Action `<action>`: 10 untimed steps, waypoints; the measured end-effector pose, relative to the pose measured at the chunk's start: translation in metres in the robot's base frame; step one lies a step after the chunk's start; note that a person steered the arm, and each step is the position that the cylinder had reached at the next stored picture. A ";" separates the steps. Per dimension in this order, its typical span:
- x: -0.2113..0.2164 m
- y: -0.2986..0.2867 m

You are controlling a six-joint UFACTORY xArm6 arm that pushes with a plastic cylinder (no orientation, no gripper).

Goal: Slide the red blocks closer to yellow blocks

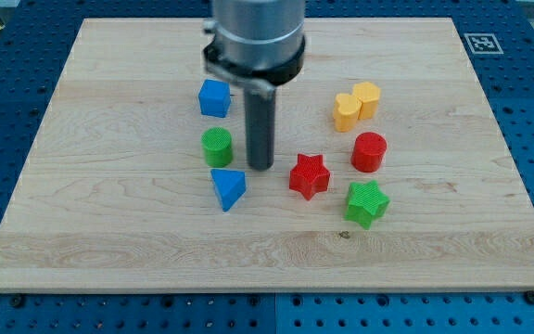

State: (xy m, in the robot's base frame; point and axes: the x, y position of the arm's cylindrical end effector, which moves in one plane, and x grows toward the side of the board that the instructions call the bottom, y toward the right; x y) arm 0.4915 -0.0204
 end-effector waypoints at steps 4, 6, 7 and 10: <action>-0.004 0.058; -0.043 0.058; -0.064 0.058; 0.014 0.096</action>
State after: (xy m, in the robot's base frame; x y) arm 0.5056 0.0753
